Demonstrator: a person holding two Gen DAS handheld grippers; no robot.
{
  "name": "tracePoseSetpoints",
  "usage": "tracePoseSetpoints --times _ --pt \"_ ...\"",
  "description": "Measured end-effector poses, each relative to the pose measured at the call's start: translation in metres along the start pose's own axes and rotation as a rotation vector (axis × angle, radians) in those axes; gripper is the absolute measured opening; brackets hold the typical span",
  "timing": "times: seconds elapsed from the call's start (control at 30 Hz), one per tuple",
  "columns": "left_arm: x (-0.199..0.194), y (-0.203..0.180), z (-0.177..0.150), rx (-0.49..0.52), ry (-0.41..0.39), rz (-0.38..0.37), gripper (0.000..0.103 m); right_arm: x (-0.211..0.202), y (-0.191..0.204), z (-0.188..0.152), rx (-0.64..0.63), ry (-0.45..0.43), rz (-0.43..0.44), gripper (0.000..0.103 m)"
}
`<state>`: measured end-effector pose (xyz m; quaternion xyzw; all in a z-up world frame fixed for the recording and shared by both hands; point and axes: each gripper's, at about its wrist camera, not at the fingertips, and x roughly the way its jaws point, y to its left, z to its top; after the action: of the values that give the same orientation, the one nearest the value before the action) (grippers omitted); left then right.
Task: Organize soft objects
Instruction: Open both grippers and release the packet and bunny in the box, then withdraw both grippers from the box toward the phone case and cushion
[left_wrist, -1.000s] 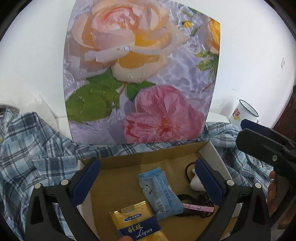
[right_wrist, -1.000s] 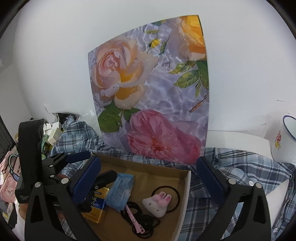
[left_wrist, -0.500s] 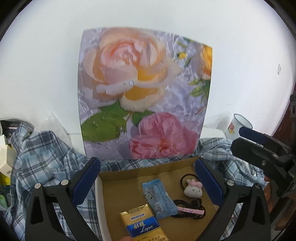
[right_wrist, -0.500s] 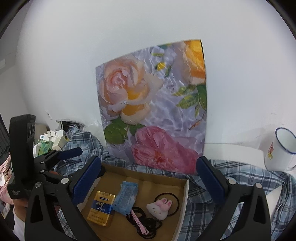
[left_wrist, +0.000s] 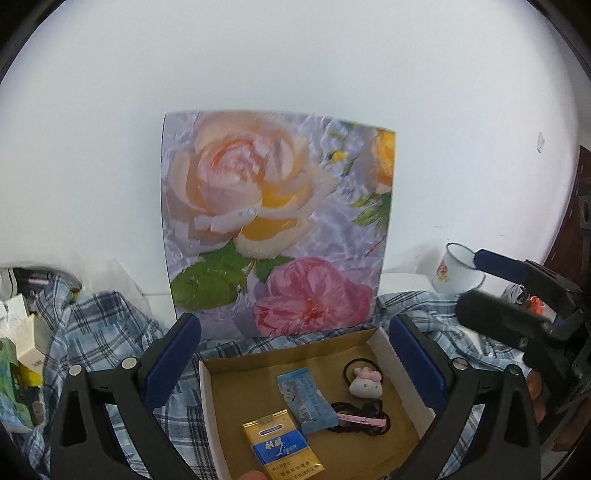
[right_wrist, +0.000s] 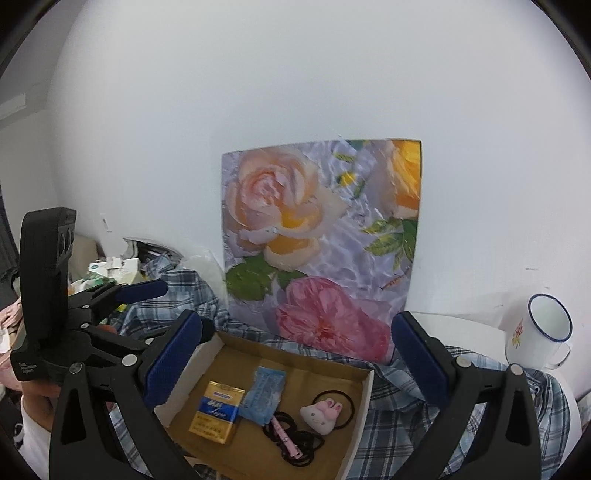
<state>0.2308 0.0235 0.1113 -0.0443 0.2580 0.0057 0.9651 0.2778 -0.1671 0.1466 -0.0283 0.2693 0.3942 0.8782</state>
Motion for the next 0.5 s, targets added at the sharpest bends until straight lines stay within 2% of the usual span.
tracePoseSetpoints --times 0.27,0.5 --pt "-0.043 -0.015 0.018 0.020 -0.072 -0.001 0.103 -0.043 0.017 0.017 -0.054 -0.049 -0.023 0.102" --pt "-0.094 -0.024 0.023 0.036 -0.128 -0.016 0.103 -0.089 0.030 0.023 -0.097 -0.078 -0.006 0.102"
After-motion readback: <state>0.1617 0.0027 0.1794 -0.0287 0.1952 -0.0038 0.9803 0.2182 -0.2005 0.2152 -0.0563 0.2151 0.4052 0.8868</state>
